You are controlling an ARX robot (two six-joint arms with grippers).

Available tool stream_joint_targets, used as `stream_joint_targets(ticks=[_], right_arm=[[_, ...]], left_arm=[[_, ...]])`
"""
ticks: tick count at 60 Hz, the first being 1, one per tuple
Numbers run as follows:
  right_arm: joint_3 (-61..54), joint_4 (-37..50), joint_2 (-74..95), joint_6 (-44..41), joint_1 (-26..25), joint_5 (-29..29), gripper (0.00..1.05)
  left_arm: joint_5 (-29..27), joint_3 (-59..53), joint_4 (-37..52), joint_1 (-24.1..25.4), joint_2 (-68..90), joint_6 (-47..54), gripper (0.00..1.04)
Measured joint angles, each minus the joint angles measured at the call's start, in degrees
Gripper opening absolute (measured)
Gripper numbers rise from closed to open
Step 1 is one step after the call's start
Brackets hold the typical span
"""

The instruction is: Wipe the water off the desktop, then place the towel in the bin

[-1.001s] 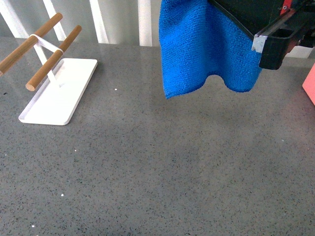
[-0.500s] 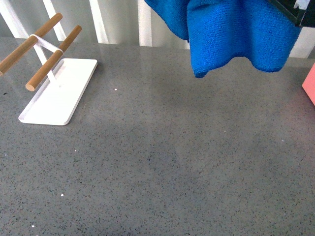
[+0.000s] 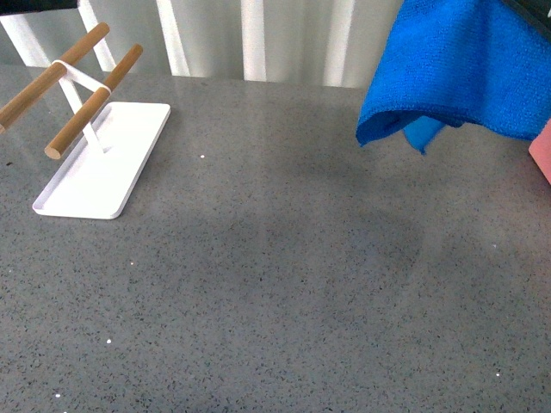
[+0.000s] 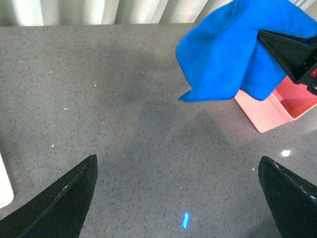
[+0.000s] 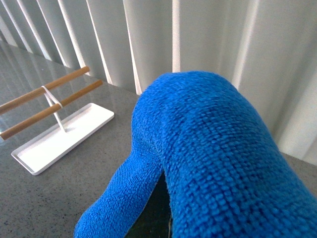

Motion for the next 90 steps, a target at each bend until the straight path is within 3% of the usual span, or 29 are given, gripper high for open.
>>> stream_joint_targets(ticks=[5,15,20,27,32,47,58,68,76,90], right_arm=[[0.00,-0.15,0.35,0.00,-0.50,-0.02,0.03],[0.00,-0.48,0.72,-0.24,-0.94,-0.52,0.03],[0.00,-0.96,1.07,-0.66,-1.16,-0.26,0.03],[0.00,-1.20,1.31,-1.09,-1.29,-0.11,0.03],[0.00,-1.33,1.31,-1.33,-1.25,-0.28,0.03],[0.00,-1.92,1.31,-1.33,-1.29,-0.33,0.03],[-0.57,-3.34,0.74,-0.50,-1.20,0.77,0.03],[-1.92,-9.07,-4.35,-0.37,-1.16,2.12,0.03],[-2.95,-9.42,-5.31,-0.22,-1.20,2.69,0.03],[-3.45,-9.86,-5.35,-0.24,-1.20,3.13,0.03]], left_arm=[[2.84,-3.21,-2.67,5.03,-4.48,2.23,0.98],[8.90,-7.08,-9.66,21.29,-8.85,8.76,0.98],[-8.90,-17.18,13.44,20.76,-12.11,5.07,0.83],[-21.11,-26.62,34.60,18.16,-16.17,2.80,0.63],[-23.34,-29.00,38.05,16.50,-19.41,2.34,0.49],[-27.32,-35.12,35.80,12.35,-27.36,1.49,0.03],[-33.81,-38.29,31.23,6.10,-35.23,1.33,0.04],[-33.90,-39.89,27.04,5.49,-41.05,1.33,0.04],[-34.05,-41.03,27.71,5.49,-42.97,1.31,0.03],[-34.01,-41.03,20.59,5.49,-50.45,1.33,0.03]])
